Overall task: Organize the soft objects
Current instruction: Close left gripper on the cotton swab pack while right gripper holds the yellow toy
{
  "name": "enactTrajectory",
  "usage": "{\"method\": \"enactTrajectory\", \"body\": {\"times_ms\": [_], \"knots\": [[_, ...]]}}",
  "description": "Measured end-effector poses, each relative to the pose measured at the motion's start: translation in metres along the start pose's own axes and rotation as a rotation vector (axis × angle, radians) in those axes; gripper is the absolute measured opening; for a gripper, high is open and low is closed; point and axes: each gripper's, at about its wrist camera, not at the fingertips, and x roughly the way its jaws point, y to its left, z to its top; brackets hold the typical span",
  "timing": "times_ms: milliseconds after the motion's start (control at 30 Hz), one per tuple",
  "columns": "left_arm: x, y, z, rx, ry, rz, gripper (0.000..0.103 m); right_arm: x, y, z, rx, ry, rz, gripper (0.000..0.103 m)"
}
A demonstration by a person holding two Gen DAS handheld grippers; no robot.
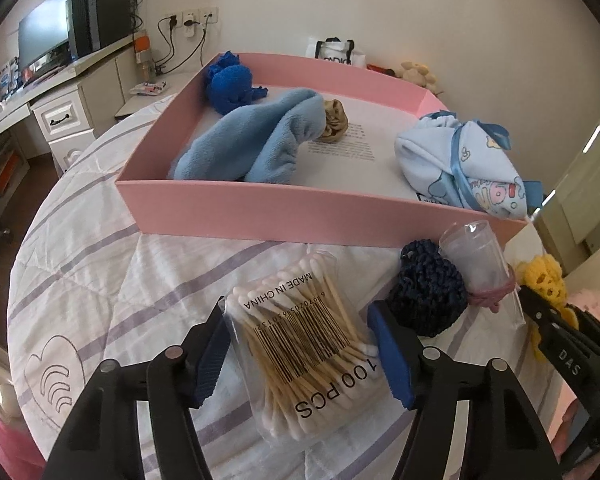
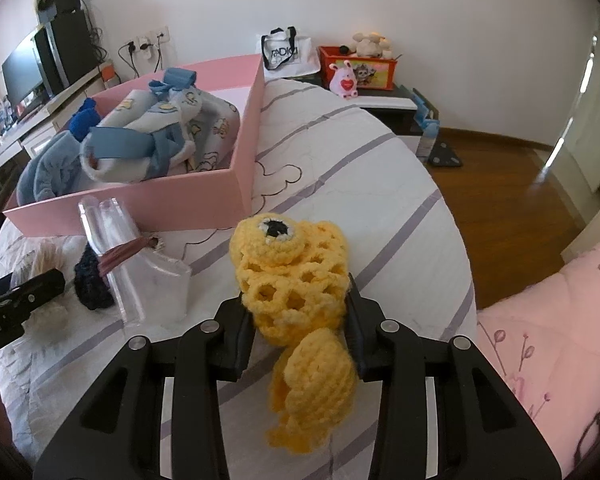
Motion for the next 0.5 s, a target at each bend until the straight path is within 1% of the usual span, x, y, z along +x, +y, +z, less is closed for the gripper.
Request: {"method": "enactTrajectory", "body": {"times_ms": [233, 500], "knots": [[-0.018, 0.000, -0.005, -0.001, -0.019, -0.013, 0.063, -0.023, 0.011, -0.003, -0.022, -0.037, 0.005, 0.035], [-0.055, 0.002, -0.018, 0.014, -0.081, -0.007, 0.063, -0.056, 0.025, -0.011, -0.044, -0.090, 0.004, 0.035]]}}
